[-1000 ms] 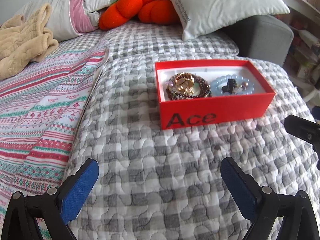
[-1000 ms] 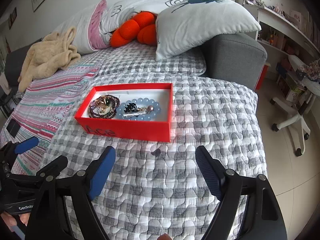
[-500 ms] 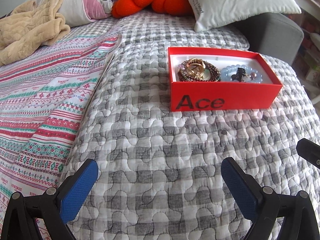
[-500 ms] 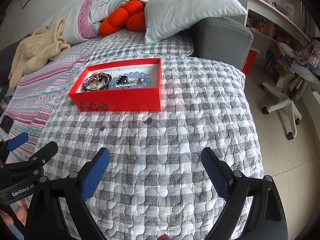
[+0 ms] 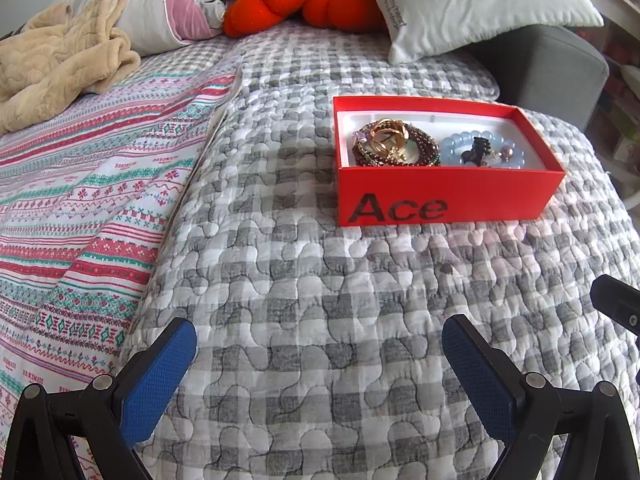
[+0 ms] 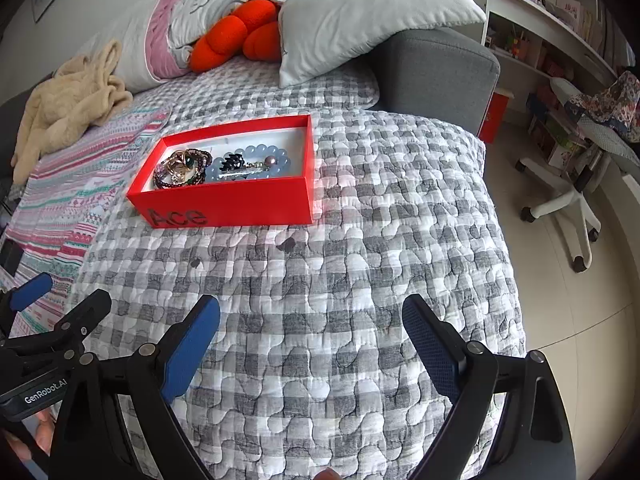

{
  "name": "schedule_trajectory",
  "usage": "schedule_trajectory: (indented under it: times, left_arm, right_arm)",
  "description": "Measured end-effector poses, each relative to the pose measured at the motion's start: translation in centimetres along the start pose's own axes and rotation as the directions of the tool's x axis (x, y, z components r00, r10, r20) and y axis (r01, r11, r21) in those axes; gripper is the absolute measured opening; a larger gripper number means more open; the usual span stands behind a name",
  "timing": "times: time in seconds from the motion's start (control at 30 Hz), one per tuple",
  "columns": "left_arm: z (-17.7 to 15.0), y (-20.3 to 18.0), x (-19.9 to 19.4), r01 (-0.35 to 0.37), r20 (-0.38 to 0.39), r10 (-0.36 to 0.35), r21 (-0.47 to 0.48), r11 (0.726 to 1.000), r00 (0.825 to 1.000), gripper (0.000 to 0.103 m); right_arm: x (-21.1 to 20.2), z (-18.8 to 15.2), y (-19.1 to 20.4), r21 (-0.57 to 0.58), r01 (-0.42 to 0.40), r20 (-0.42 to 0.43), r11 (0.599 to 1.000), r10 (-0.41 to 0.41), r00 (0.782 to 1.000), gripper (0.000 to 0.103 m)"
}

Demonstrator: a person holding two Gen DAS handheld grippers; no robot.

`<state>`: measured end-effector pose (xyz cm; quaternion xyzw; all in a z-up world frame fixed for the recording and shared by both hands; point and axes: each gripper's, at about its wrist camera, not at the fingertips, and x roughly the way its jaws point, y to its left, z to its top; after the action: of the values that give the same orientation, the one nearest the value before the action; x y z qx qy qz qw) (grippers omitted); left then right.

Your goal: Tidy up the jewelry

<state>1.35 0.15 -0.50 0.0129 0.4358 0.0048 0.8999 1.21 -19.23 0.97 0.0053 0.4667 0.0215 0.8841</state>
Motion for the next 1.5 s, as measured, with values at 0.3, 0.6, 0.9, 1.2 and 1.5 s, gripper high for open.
schedule_trajectory:
  times: [0.3, 0.6, 0.9, 1.2, 1.5]
  left_arm:
    - [0.1, 0.6, -0.3, 0.002, 0.006, -0.002, -0.009, 1.000, 1.000, 0.101]
    - [0.0, 0.8, -0.3, 0.001, 0.005, -0.001, -0.012, 1.000, 1.000, 0.101]
    - [0.1, 0.9, -0.5, 0.004, 0.011, -0.004, -0.010, 1.000, 1.000, 0.101]
    - [0.1, 0.8, -0.6, 0.001, 0.012, -0.001, -0.008, 1.000, 1.000, 0.101]
    - [0.7, 0.3, 0.7, 0.021, -0.007, -0.021, 0.009, 1.000, 1.000, 0.101]
  right_arm:
    - [0.0, -0.1, 0.6, -0.006, 0.000, 0.002, 1.000, 0.000, 1.000, 0.094]
    - [0.0, 0.0, 0.9, -0.012, 0.003, 0.005, 1.000, -0.003, 1.000, 0.094]
    - [0.2, 0.0, 0.9, -0.005, 0.006, -0.001, 1.000, -0.006, 1.000, 0.094]
    - [0.2, 0.1, 0.8, 0.002, 0.007, -0.001, 1.000, -0.007, 1.000, 0.094]
    - [1.0, 0.5, 0.6, 0.002, 0.014, -0.012, 1.000, -0.014, 1.000, 0.094]
